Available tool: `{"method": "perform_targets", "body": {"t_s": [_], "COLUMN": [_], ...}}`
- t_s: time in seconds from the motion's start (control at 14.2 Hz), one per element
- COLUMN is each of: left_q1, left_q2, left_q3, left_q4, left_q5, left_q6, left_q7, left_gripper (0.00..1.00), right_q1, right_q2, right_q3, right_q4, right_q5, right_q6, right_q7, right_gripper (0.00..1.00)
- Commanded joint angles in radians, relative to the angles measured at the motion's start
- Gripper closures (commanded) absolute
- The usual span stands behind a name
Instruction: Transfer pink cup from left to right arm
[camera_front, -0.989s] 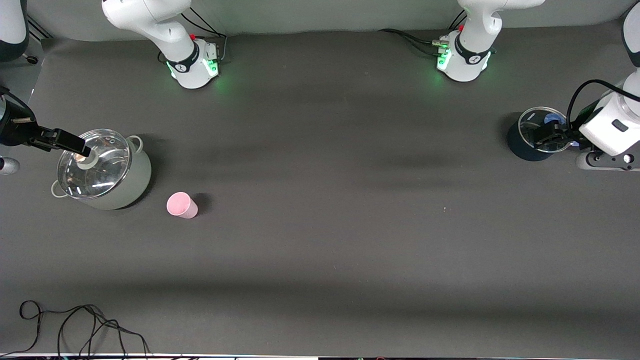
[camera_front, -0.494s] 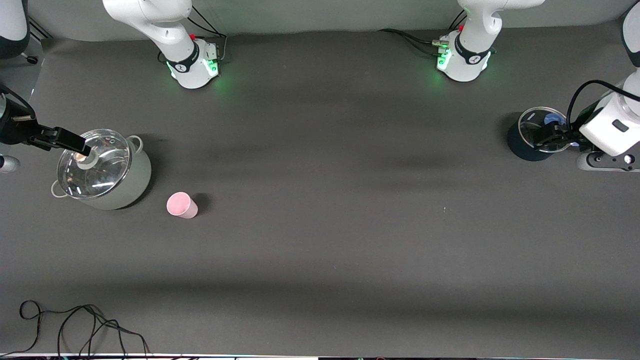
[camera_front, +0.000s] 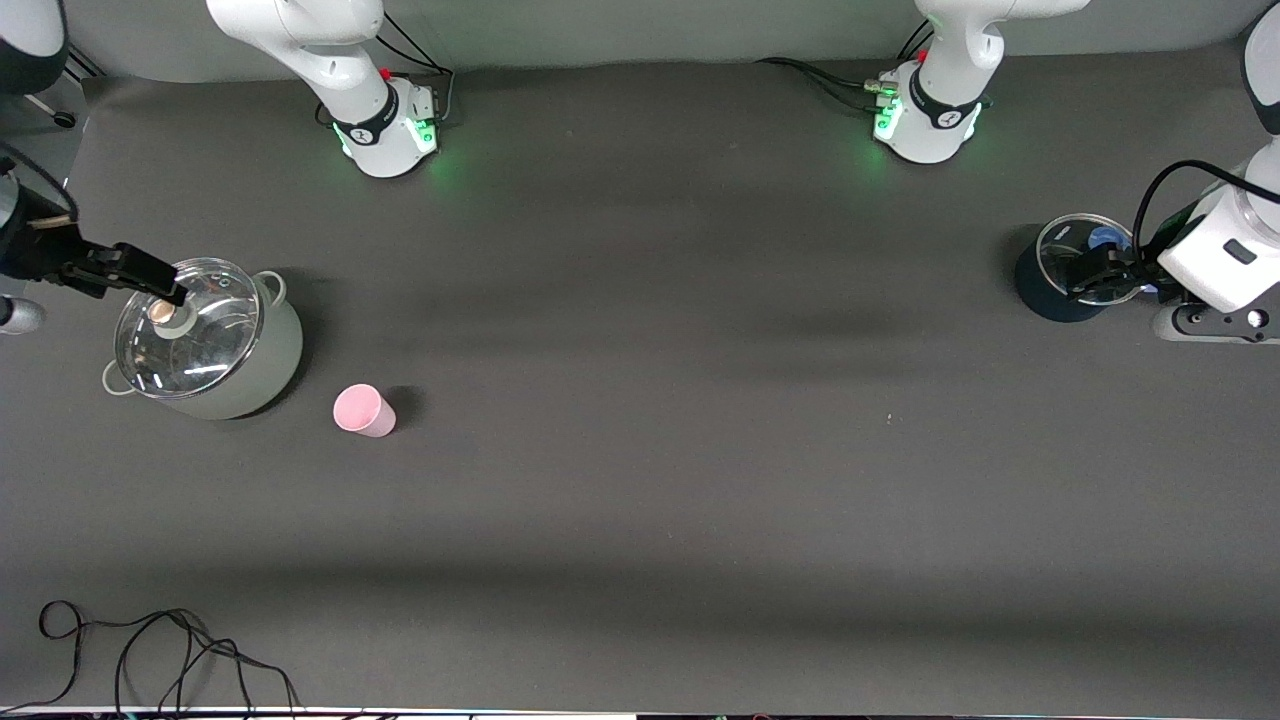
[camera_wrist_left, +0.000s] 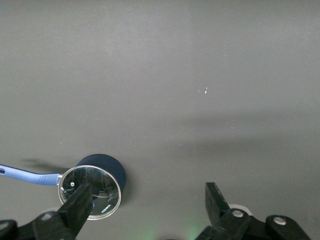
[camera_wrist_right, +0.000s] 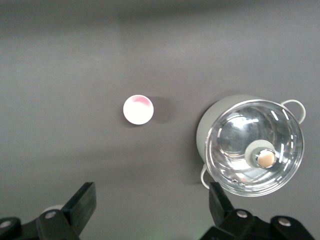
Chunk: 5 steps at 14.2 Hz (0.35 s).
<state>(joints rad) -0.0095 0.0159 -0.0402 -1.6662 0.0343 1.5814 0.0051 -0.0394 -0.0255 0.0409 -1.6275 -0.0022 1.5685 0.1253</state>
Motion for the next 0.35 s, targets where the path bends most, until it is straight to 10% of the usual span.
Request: {"method": "perform_targets", "body": {"t_s": [0.0, 0.28], "left_q1": [0.014, 0.013], "left_q2": [-0.004, -0.004], "left_q3": [-0.01, -0.007], "left_q4": [0.006, 0.006], "left_q5": [-0.025, -0.043], "left_q6": [0.008, 0.002], "left_q7": [0.01, 0.01], "left_gripper": [0.0, 0.0], "right_q1": [0.027, 0.024], "right_q2": [-0.007, -0.005], "right_q3": [-0.012, -0.015], "right_q4": [0.02, 0.02], "right_q5": [-0.01, -0.007], "right_q6": [-0.01, -0.01], "right_q7": [0.008, -0.004], "right_gripper": [0.0, 0.0]}}
